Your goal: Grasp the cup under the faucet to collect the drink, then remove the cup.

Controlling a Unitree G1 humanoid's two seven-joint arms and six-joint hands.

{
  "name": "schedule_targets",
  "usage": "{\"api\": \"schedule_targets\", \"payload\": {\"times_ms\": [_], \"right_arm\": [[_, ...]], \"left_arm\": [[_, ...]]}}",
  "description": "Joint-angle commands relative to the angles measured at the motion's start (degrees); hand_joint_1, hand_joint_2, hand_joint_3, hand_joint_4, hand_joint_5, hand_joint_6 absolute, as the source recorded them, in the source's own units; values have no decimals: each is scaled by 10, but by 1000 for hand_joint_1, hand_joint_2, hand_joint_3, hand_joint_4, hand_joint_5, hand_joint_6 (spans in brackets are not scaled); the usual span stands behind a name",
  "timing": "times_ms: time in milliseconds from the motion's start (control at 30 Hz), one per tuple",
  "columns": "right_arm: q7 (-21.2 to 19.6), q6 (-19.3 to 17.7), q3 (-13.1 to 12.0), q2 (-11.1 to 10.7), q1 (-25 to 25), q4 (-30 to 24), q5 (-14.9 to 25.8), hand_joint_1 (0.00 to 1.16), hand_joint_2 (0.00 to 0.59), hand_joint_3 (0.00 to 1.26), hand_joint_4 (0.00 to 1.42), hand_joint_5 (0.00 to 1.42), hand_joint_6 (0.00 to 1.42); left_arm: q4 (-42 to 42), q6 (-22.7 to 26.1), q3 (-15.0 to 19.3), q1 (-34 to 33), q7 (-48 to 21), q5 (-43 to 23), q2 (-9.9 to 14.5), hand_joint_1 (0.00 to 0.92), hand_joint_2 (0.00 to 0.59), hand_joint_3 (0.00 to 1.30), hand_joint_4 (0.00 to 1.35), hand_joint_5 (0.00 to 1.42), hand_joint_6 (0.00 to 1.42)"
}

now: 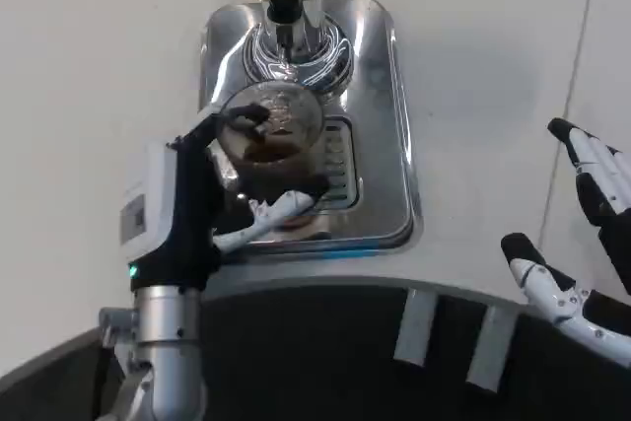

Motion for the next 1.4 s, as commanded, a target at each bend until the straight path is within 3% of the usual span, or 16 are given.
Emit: {"api": "schedule_targets", "payload": {"times_ms": [33,167,467,733,933,1167,1400], "right_arm": [[-16,-15,-7,-7,3,12,10,327,456,0,0,0,0],[-21,-19,-3,-11,1,15,10,333,461,0,0,0,0],[-32,-53,2,-32,18,9,3,342,467,0,0,0,0],[-65,-154,-2,-87,32,34,-12,348,471,0,0,0,0],[-94,-215,-17,-110,51,60,-15,352,479,0,0,0,0],[-179,-298,-29,-123,70,119,-30,297,540,0,0,0,0],[-267,-367,-33,-140,88,189,-66,229,563,0,0,0,0]], "left_arm": [[-53,-2,20,35,-2,-13,6,720,84,1166,1262,1348,1424],[-99,1,38,56,-15,-17,6,722,86,1168,1262,1348,1424],[-234,-11,75,140,-73,-27,44,725,88,1168,1248,1348,1424],[-374,-29,102,244,-108,-28,49,725,88,1168,1231,1348,1424],[-443,-46,113,293,-137,-18,49,725,88,1166,1230,1347,1424],[-475,-74,121,339,-156,-4,52,725,93,1166,1217,1347,1424],[-502,-105,122,372,-183,2,55,722,99,1166,1216,1347,1424]]}}
